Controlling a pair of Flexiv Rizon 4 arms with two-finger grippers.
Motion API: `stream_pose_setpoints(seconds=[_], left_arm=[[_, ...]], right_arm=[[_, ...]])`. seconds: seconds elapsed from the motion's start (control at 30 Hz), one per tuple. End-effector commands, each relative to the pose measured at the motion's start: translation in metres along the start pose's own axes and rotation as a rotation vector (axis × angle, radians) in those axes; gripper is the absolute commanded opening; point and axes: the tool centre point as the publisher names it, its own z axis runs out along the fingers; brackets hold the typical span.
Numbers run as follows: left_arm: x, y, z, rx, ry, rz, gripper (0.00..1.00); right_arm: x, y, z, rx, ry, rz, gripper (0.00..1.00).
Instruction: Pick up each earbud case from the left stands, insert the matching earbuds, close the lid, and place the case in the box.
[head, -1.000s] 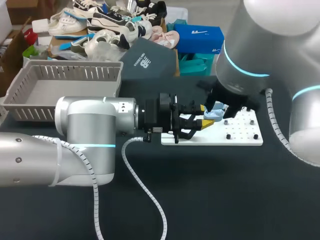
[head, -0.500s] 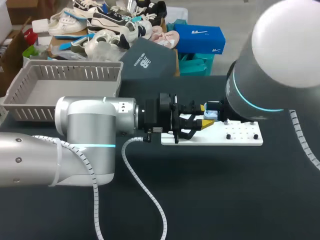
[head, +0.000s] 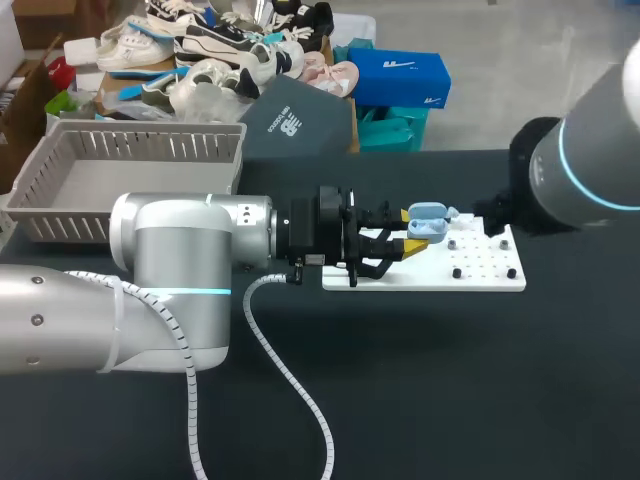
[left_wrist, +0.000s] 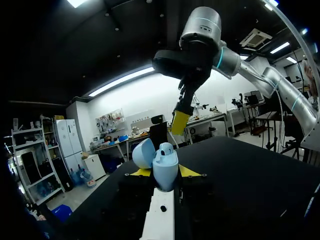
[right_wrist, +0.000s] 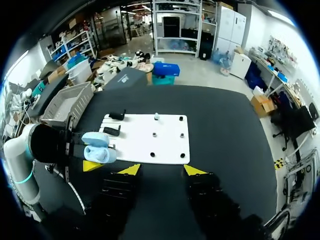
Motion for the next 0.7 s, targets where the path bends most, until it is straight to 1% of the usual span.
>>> stream_pose_setpoints(seconds=[0.03,0.67,0.7], left_arm=[[0.0007,-0.0006,0.0002,-0.003,-0.002,0.001,0.0],[0.0007,-0.0006,0.0002,-0.003,-0.002,0.001,0.0],[0.0007,-0.0006,0.0002,-0.003,-0.002,0.001,0.0]], right_arm=[[-0.0057,-0.0025,0.0145,-0.043,0.002,-0.001,1.0],[-0.0057,-0.0025,0.0145,-0.043,0.002,-0.001,1.0],[-0.0068,-0.0042,0.0197,-0.053,-0.007,0.009,1.0]])
